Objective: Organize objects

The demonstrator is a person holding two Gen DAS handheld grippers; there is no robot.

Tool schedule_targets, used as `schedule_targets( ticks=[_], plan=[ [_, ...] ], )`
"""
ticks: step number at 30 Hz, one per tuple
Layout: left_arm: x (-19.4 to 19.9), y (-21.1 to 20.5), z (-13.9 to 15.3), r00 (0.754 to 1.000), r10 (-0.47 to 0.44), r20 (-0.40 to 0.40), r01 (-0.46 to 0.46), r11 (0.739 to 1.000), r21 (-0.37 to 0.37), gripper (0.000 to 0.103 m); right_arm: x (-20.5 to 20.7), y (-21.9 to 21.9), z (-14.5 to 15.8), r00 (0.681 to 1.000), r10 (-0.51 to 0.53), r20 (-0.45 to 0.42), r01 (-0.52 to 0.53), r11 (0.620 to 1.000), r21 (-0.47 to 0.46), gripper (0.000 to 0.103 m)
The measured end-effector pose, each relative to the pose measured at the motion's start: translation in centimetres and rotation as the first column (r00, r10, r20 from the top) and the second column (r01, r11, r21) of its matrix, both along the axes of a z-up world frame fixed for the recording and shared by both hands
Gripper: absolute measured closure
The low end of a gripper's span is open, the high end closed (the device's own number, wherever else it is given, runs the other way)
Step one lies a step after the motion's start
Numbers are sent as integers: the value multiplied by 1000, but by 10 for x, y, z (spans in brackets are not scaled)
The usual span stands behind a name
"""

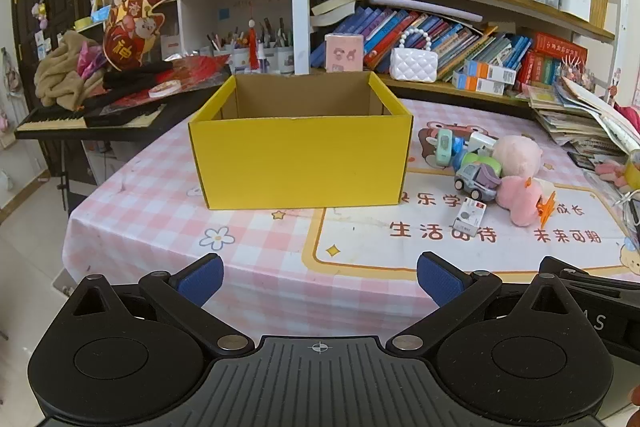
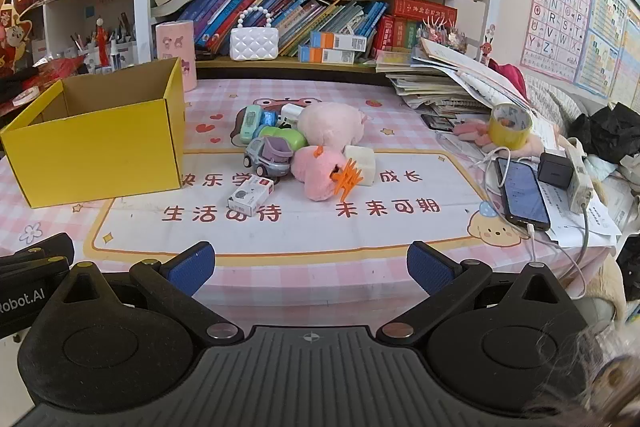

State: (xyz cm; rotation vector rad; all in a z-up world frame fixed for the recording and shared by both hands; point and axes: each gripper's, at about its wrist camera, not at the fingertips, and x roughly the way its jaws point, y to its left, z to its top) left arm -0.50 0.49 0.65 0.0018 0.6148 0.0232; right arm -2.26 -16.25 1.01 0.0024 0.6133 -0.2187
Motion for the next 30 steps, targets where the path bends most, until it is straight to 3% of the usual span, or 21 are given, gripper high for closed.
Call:
schedule_targets(
  ticks=[30],
  plan=[
    [25, -13, -6, 999, 15, -37, -15, 1000, 2, 0, 30, -13, -5, 998, 23, -57, -22, 1000, 14, 0]
  ],
)
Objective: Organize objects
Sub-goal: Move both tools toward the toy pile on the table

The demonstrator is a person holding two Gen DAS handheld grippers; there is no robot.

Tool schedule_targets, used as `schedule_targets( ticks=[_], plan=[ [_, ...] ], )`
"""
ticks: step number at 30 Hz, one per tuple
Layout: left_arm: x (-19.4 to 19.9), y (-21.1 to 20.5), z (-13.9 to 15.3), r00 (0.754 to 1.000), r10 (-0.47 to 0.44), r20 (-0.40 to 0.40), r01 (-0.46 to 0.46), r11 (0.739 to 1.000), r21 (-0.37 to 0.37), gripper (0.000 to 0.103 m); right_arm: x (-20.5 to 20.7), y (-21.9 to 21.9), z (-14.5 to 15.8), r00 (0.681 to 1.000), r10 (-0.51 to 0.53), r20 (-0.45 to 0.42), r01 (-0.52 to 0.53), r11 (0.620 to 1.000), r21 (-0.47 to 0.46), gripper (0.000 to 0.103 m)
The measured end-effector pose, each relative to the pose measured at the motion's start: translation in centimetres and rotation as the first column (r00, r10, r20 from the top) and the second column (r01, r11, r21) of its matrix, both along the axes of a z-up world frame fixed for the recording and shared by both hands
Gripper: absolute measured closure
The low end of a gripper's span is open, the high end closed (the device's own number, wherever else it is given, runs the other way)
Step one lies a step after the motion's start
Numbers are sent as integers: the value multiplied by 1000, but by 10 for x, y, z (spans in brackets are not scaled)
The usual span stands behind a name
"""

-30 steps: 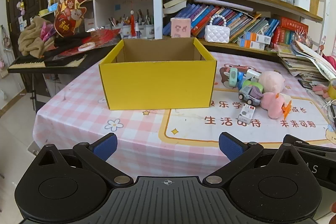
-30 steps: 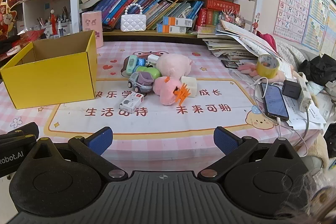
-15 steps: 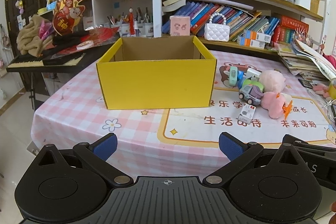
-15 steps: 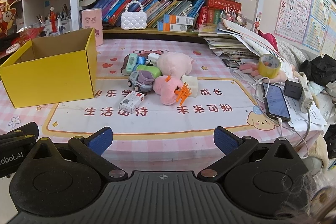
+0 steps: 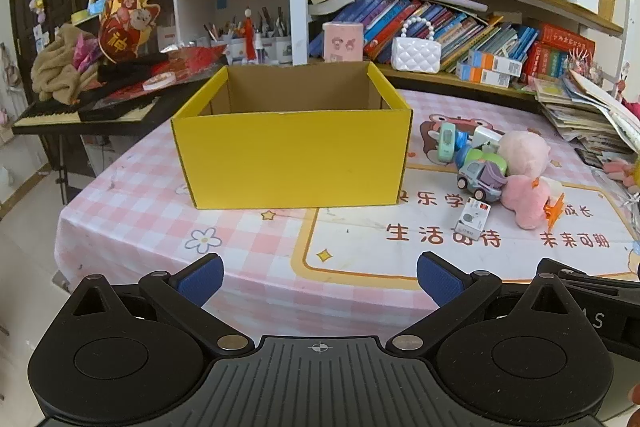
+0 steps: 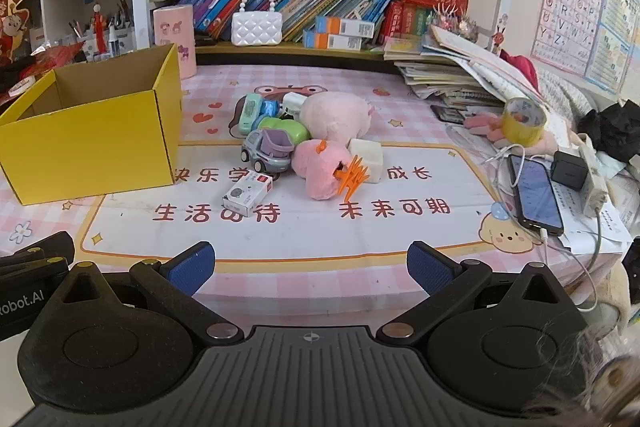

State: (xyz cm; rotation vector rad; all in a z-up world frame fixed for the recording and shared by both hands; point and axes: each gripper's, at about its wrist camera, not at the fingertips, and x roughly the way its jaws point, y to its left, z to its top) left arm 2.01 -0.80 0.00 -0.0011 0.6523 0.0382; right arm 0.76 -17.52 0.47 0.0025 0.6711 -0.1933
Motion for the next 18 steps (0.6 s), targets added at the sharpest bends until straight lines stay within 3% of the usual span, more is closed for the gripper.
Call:
schedule_targets(
  ticks=[12, 18],
  plan=[
    [34, -29, -6, 999, 36, -26, -37, 999, -30, 0, 42, -29, -3, 998, 54, -26, -54, 999, 3, 0],
    [54, -39, -9, 996, 88, -35, -91, 992, -86, 0, 72, -48, -5, 990, 137, -20, -137, 991, 6, 0]
  ],
)
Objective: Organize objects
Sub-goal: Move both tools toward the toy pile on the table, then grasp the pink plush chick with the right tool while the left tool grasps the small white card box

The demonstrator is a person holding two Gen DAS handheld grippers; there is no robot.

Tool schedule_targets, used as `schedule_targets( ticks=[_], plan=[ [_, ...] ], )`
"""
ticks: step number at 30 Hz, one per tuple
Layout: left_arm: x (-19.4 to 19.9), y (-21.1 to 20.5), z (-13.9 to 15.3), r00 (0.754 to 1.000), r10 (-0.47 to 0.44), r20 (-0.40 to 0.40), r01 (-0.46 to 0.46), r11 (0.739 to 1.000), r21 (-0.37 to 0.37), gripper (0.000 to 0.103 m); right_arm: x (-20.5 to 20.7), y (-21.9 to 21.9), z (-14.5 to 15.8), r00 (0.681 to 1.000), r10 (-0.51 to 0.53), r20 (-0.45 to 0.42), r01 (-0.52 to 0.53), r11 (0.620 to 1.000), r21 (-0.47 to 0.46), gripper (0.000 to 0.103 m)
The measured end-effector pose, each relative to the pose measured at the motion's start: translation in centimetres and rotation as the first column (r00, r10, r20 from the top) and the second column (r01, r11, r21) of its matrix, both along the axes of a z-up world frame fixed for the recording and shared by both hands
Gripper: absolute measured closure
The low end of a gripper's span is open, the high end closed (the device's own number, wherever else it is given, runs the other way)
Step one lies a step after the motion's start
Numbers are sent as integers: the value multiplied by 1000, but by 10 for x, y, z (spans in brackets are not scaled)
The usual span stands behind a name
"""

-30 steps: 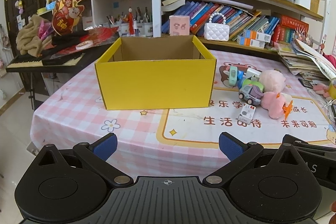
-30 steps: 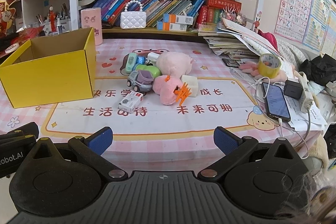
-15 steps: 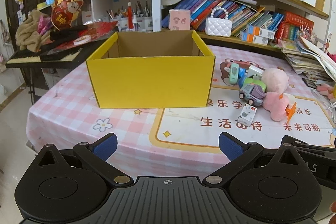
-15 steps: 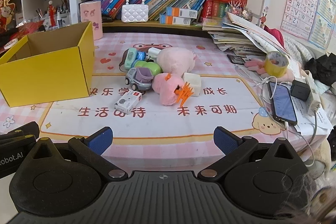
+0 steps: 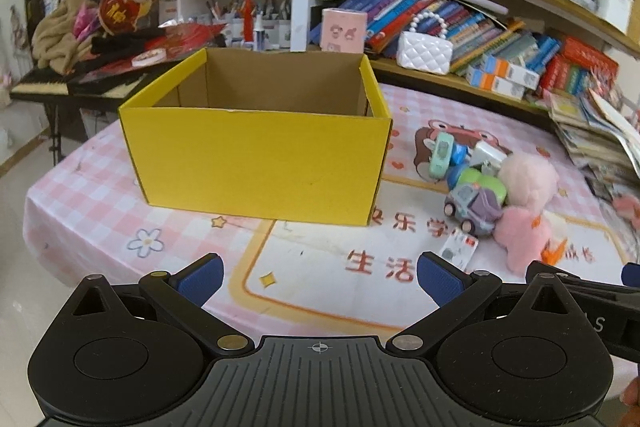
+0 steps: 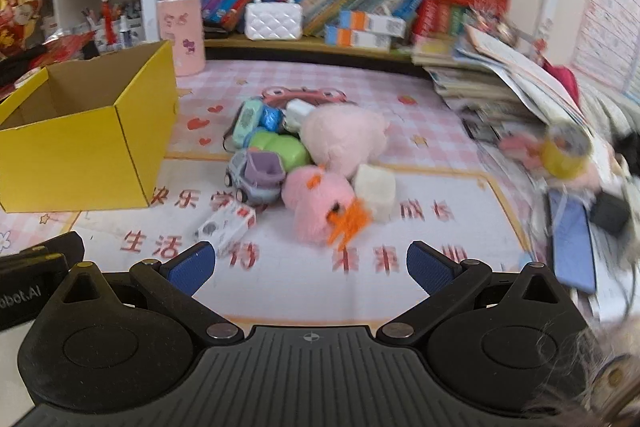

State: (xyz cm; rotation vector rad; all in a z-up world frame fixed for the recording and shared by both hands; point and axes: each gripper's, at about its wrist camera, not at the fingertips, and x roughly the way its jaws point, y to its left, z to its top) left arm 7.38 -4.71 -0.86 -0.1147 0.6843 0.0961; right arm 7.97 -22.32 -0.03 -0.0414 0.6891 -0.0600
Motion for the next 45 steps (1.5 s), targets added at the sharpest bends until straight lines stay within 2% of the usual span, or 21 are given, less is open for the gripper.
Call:
schedule_targets(
  ticks=[3, 4, 5, 7, 8, 11, 15, 19, 23, 24, 26, 28, 31, 33, 38, 45],
  plan=[
    [7, -3, -1, 1000, 23, 6, -22, 999, -27, 0, 18, -7, -2, 998, 57, 28, -55, 997, -60, 4],
    [9, -4, -1, 1000, 23, 14, -22, 999, -38, 0, 25, -10, -4, 997, 69, 28, -67, 996, -66, 14],
    [10, -5, -1, 999, 26, 22, -25, 999, -46, 0, 34, -14, -6, 997, 77, 22, -76, 995, -61, 29],
    [14, -9, 0, 998, 54, 34, -52, 998, -44, 0, 53, -19, -13, 996, 87, -18, -88, 995, -39, 47],
    [16, -10, 1, 997, 68, 36, -67, 997, -40, 0, 62, -22, -17, 995, 95, -44, -96, 995, -26, 52],
    [23, -14, 0, 995, 97, 10, -97, 995, -26, 0, 81, -25, -27, 990, 123, -68, -126, 991, -39, 51],
    [35, -20, -5, 992, 88, -86, -92, 995, -38, 0, 95, -25, -47, 971, 206, -121, -214, 975, -65, 47],
    [41, -32, -9, 993, 63, -98, -66, 997, -30, 3, 96, -27, -50, 959, 269, -92, -276, 958, -74, 53],
    [54, -51, -15, 995, -10, -104, 8, 1000, -22, 20, 95, -49, -30, 958, 281, -49, -279, 959, 40, 53],
    [58, -57, -18, 993, -36, -109, 35, 999, -19, 24, 93, -54, -24, 961, 276, -24, -275, 960, 45, 53],
    [71, -74, -27, 986, -104, -132, 105, 994, 3, 40, 88, -63, -12, 967, 255, 26, -256, 966, 42, 53],
    [82, -88, -36, 976, -158, -150, 164, 986, 27, 46, 84, -72, -3, 971, 231, 58, -234, 971, 51, 53],
    [89, -103, -45, 960, -227, -162, 240, 968, 67, 50, 79, -85, 5, 977, 204, 61, -209, 973, 100, 53],
    [93, -107, -51, 951, -255, -177, 273, 958, 86, 62, 74, -89, 7, 979, 196, 57, -202, 971, 126, 53],
    [94, -105, -55, 935, -307, -179, 322, 945, 57, 75, 56, -85, 9, 979, 196, 56, -202, 971, 125, 53],
    [53, -69, -27, 943, -316, -108, 313, 949, -49, 75, 35, -62, 9, 984, 174, 46, -179, 976, 124, 53]
  ],
)
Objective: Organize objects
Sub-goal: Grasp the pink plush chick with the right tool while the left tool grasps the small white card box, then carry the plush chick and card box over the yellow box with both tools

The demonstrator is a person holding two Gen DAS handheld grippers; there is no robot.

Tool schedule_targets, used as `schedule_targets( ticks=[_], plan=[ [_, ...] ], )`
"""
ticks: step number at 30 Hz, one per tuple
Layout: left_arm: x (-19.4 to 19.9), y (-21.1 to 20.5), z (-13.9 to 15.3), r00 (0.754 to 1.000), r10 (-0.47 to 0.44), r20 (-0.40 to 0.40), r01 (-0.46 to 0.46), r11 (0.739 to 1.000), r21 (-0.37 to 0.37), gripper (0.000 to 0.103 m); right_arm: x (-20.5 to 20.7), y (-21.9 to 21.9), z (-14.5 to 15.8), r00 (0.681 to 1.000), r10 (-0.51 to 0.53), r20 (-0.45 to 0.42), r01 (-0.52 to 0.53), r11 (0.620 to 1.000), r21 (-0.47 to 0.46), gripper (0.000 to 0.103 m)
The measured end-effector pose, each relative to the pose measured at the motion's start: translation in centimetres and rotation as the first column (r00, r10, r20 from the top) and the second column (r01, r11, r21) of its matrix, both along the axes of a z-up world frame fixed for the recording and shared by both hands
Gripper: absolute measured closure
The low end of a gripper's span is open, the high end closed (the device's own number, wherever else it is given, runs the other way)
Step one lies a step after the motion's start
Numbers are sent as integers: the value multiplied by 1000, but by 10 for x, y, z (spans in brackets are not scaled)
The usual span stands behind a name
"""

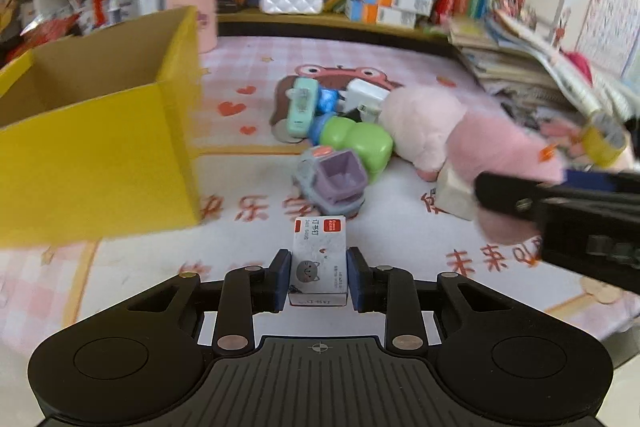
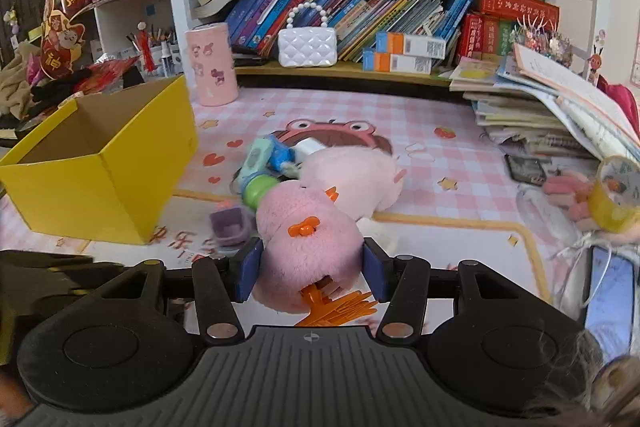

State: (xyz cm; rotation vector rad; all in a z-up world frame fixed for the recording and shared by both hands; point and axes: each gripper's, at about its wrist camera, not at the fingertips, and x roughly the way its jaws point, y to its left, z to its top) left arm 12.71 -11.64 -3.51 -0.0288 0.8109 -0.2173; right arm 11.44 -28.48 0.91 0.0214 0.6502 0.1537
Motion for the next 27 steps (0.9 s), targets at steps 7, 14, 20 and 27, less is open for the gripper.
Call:
schedule_targets(
  ticks=[7, 14, 20, 27],
  plan=[
    [-58, 88, 14, 972, 235, -4, -234, 966, -108, 75, -23, 57, -2, 998, 52, -46, -52, 999, 5, 53],
    [-96, 150, 18, 940, 341, -18, -341, 933, -115, 75, -53, 126, -6, 984, 162, -73, -163, 987, -5, 53],
    [-120, 175, 29, 941, 338, 30, -335, 939, -81, 75, -77, 167, -5, 979, 193, -70, -194, 981, -1, 53],
    [-135, 187, 37, 957, 280, 81, -276, 959, -59, 75, -96, 190, -3, 984, 170, -51, -170, 985, -5, 53]
  ],
)
